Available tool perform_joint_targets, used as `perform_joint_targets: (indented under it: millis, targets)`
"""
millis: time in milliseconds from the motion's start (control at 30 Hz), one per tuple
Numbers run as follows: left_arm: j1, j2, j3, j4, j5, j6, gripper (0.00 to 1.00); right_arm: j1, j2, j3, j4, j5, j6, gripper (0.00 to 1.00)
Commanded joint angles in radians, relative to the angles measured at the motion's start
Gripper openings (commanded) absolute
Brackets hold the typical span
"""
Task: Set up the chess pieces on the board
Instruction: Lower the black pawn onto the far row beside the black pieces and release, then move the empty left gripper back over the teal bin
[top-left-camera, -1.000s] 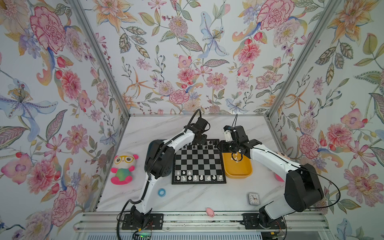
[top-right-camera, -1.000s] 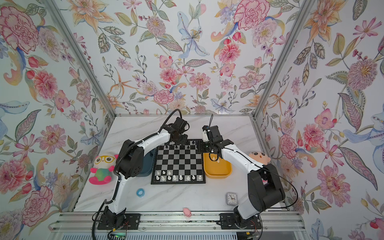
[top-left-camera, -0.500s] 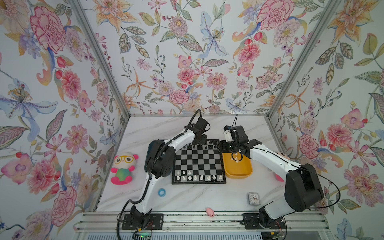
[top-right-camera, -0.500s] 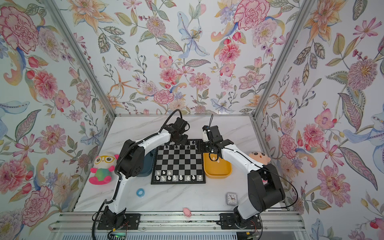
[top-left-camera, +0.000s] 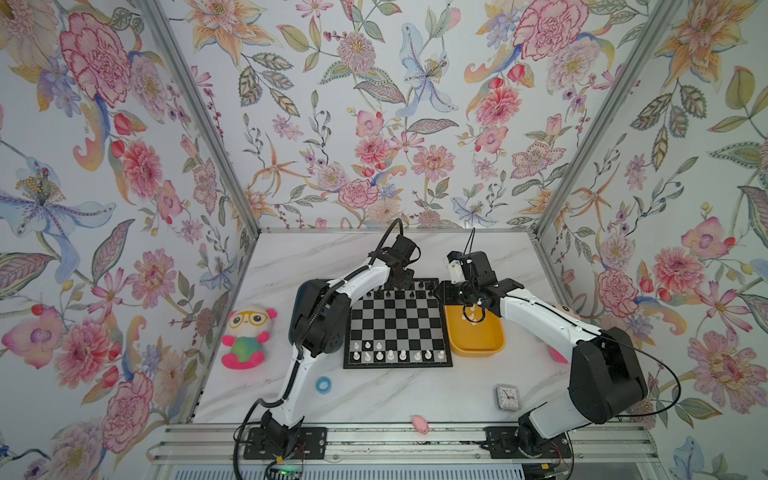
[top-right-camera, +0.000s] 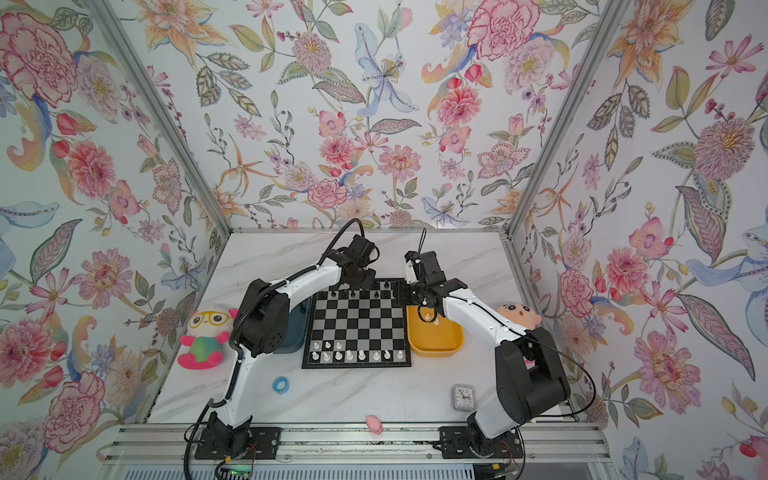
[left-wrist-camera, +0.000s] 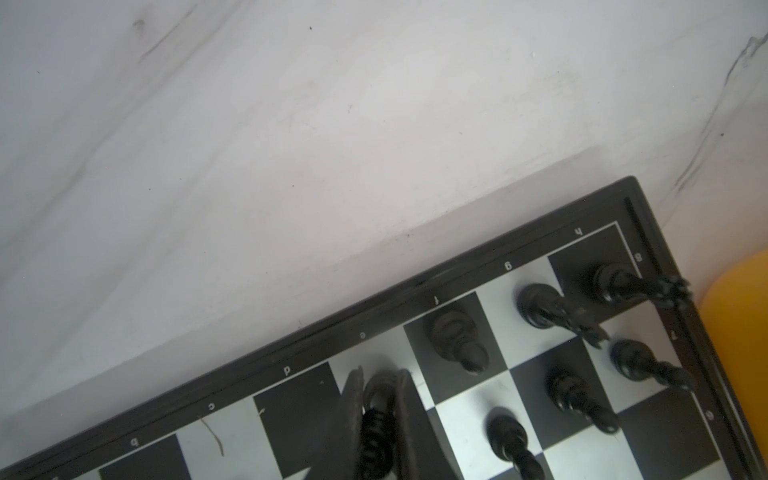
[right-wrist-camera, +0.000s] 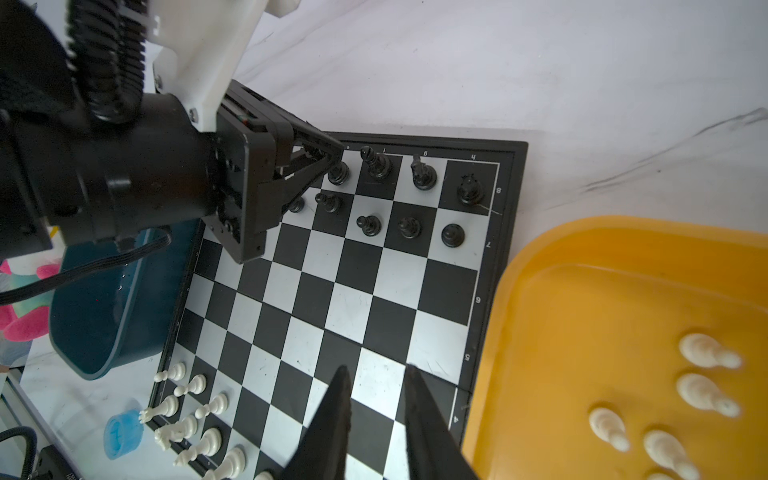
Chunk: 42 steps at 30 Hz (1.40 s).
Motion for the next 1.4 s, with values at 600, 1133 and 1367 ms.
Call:
perform_joint_targets:
  millis: [600,1133,1367]
  targets:
    - [-0.021,0.022,0.020,0.003,-0.025,0.007,0.27,-0.006,0.001,-0.007,0.017,-0.011,0.012,0.25]
    - [-0.027,-0.045,-0.002,0.011,-0.054,0.009,0.30,-0.005,-0.008,-0.009,0.017,-0.009,0.013,0.25]
    - [-0.027,-0.078,-0.006,0.016,-0.061,0.009,0.30,-0.004,-0.014,-0.009,0.016,-0.007,0.012,0.25]
